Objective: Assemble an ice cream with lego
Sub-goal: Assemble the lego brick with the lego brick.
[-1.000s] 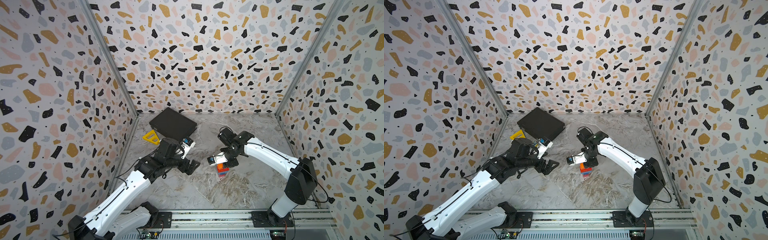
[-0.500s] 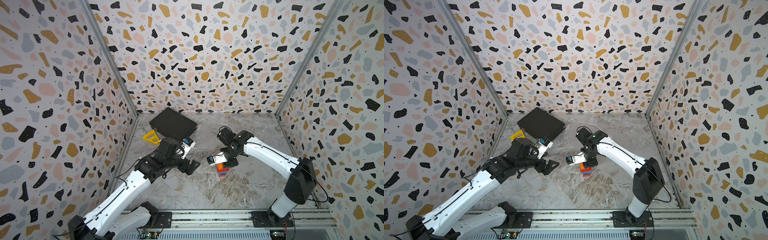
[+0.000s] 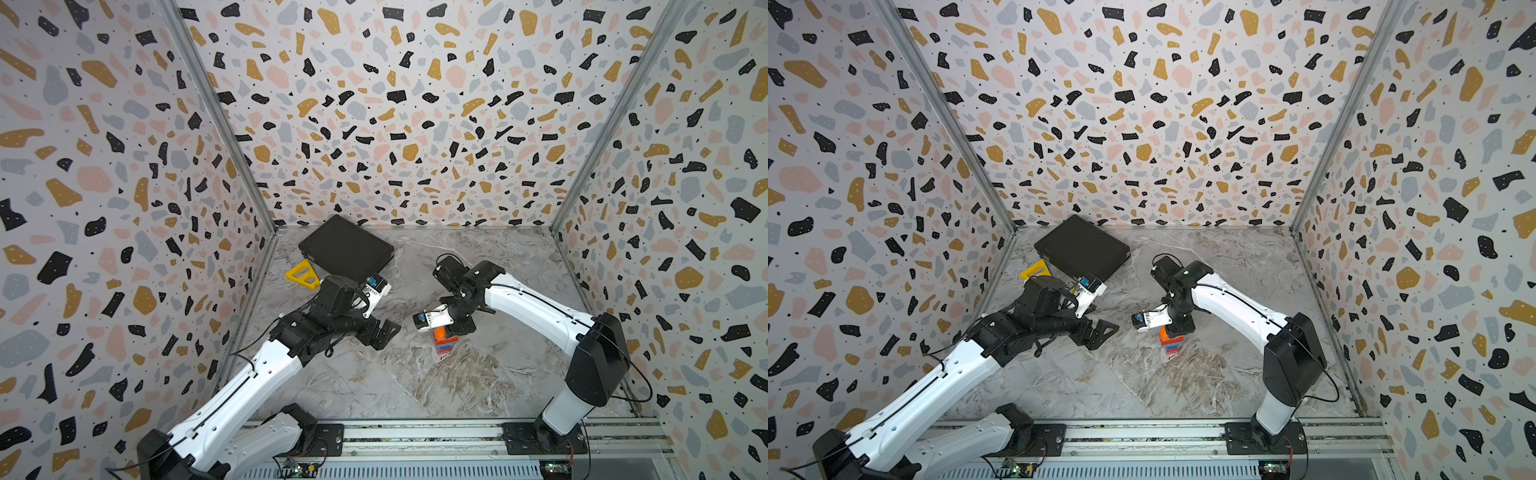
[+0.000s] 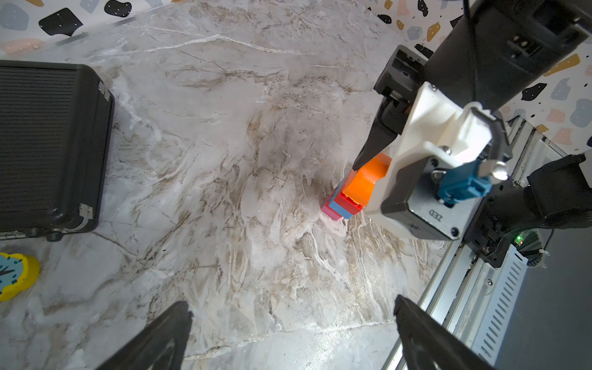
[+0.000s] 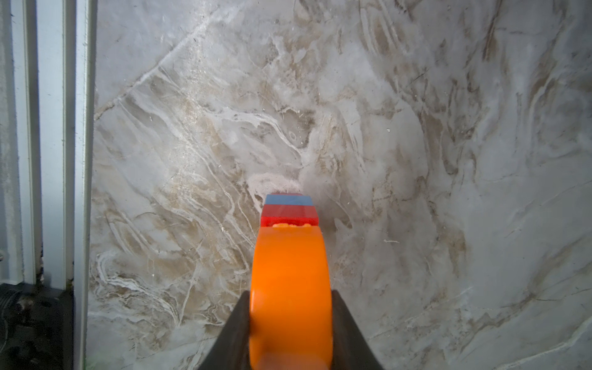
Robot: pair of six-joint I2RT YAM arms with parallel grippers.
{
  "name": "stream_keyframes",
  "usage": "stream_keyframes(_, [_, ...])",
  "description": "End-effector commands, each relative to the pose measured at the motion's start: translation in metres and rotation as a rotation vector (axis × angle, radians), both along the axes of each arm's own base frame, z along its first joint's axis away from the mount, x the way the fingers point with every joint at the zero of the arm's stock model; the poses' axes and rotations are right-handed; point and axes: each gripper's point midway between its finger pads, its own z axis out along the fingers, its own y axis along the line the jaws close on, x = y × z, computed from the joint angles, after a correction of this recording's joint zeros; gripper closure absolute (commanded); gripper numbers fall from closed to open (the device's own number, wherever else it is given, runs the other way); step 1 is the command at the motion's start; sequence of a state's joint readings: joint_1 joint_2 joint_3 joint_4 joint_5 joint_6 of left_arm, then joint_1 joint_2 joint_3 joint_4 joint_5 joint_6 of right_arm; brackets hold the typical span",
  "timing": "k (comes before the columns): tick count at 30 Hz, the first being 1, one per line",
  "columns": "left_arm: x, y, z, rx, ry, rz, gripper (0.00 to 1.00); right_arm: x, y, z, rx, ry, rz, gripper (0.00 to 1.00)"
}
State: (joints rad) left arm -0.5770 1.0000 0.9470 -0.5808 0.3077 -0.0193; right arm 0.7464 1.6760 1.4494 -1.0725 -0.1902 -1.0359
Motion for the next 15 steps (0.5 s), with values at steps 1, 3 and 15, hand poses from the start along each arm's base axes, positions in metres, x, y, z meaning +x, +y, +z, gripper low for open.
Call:
stream_keyframes(1, [0.0027, -0.0020, 0.0026, -0.017, -0.015, -0.008, 0.01, -0.0036, 0.0016, 0.0044, -0.003, 0.022, -0.007, 0.84])
stream_keyframes(3, [0.0023, -0.0019, 0.0022, -0.016, -0.013, -0.008, 0.01, -0.0035, 0.0009, 0.0028, -0.009, 0.024, -0.009, 0.84])
stream_keyframes(15, [0.0018, -0.0023, 0.0020, -0.018, -0.011, -0.011, 0.00, -0.0076, -0.0019, -0.0022, -0.020, 0.045, -0.025, 0.84])
